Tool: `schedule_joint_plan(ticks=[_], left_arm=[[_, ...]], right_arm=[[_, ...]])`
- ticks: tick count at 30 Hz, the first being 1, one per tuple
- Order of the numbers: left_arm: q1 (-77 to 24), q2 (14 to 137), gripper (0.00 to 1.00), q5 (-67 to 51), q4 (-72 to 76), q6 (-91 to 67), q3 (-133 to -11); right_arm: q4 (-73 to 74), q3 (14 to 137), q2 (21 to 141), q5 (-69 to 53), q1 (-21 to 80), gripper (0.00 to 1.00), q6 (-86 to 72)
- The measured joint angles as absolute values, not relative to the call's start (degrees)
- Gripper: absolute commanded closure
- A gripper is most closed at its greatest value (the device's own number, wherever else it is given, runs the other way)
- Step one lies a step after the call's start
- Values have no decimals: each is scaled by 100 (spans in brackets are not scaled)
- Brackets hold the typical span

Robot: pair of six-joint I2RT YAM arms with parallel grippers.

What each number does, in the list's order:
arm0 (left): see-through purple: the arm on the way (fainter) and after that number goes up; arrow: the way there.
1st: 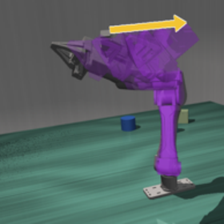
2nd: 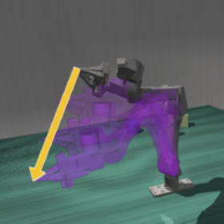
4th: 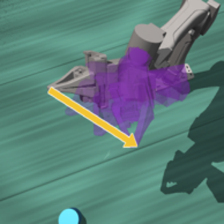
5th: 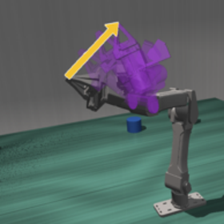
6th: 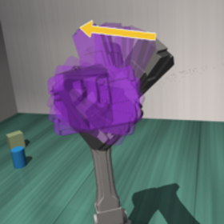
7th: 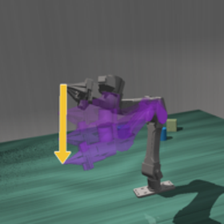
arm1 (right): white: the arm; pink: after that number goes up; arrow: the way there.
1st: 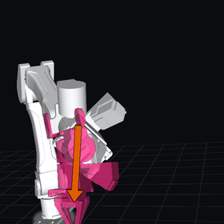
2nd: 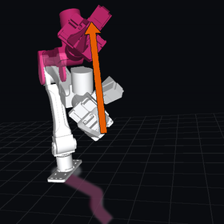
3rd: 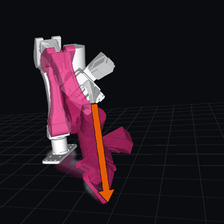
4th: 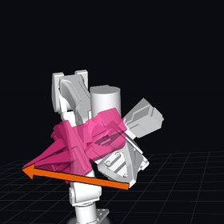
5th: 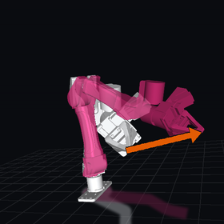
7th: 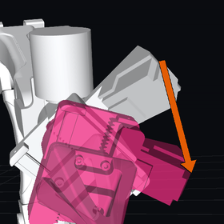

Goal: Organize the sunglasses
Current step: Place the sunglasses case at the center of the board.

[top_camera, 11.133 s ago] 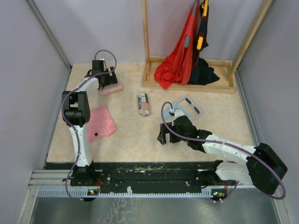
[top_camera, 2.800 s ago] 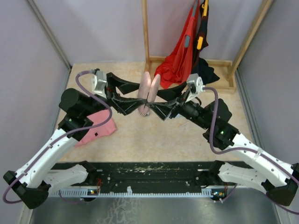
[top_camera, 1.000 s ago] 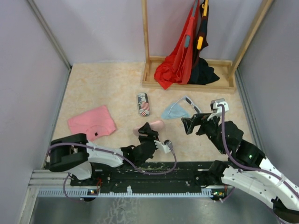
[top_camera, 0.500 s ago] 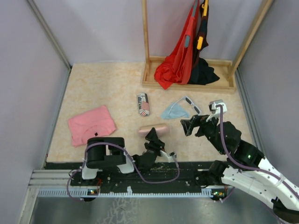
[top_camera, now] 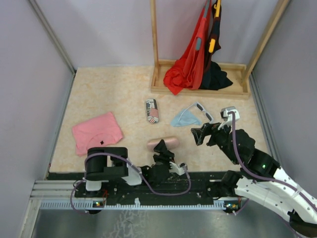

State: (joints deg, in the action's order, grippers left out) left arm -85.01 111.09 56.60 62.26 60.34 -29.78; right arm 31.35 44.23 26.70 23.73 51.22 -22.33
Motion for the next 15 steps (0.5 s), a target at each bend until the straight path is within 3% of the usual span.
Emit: schedule_joint_plan(ticks=[8, 15], left_arm=[[-8567, 10897, 36, 5804, 5374, 5354, -3155], [-8667, 10746, 4, 5793, 4532, 4578, -3369]], right_arm=[[3135, 4423, 2670, 2327, 5122, 12, -2233], [3142, 4423, 2670, 2305, 5122, 12, -2228]])
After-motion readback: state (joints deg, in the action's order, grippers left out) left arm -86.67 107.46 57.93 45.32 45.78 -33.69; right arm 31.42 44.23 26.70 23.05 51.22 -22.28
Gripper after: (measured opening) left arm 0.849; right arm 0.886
